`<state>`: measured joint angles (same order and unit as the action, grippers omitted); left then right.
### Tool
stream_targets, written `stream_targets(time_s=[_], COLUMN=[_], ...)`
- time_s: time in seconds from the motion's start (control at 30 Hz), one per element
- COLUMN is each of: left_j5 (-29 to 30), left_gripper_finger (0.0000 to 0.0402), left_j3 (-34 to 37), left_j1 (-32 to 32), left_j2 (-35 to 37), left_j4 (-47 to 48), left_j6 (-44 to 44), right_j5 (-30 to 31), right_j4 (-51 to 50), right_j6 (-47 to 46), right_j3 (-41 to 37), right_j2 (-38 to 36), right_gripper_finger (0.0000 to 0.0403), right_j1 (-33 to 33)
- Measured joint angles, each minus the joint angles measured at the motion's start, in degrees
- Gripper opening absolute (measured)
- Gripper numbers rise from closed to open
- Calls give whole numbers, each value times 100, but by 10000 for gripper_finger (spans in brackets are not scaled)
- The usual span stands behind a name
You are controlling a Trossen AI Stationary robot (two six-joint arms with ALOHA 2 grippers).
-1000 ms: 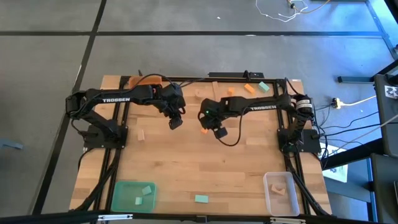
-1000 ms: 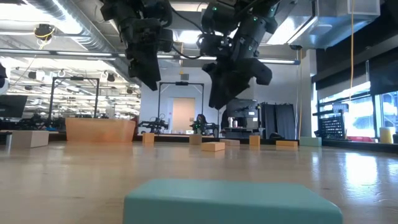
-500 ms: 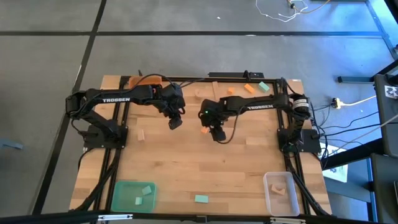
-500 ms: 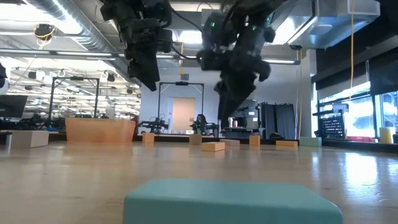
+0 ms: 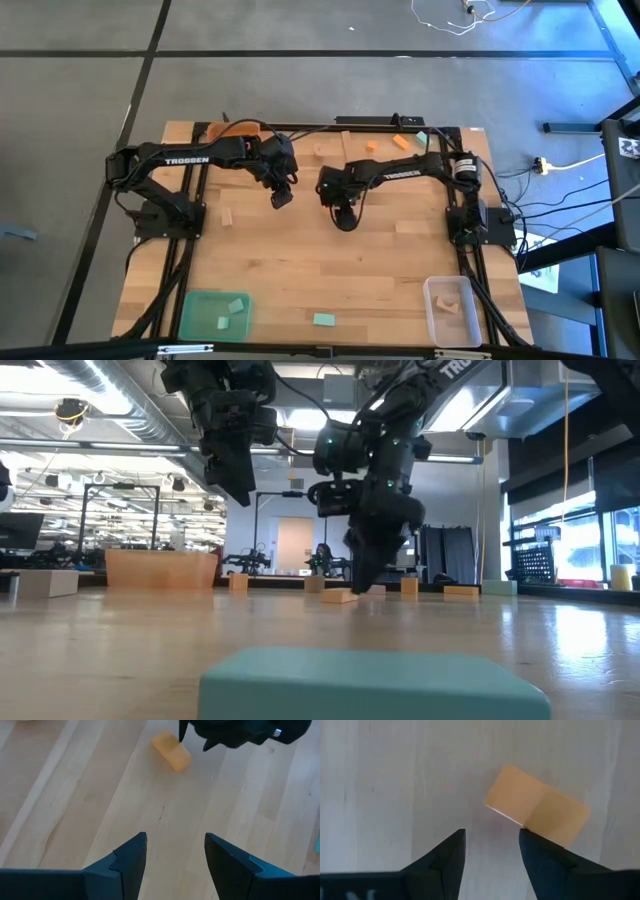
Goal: Sort & place blocks by color
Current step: Put the orange block into the orange bin
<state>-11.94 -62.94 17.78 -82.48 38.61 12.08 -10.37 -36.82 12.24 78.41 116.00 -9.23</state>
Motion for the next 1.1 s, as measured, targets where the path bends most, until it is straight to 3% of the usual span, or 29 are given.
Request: stream_targets(time_s=[0.47,0.67,0.8,1.1], left_j5=[24,28,85,1013], left_gripper_finger=[190,190,190,190], left_j3=[0,0,0,-3], left_j1=[4,4,4,-38], left_j2=[0,0,0,-88], left_j4=[0,20,42,-487], left_j6=[-15,-17,-138,-643], right_j5=[-72,-4,4,31], right_j4=[1637,1123,493,-333], right_j6=[21,-58,-718,-1461], right_j3=[0,4,7,4], right_j2=[296,109,-293,-1281], right_gripper_finger=[187,187,187,187], right_j1=[-24,-70,-174,-348])
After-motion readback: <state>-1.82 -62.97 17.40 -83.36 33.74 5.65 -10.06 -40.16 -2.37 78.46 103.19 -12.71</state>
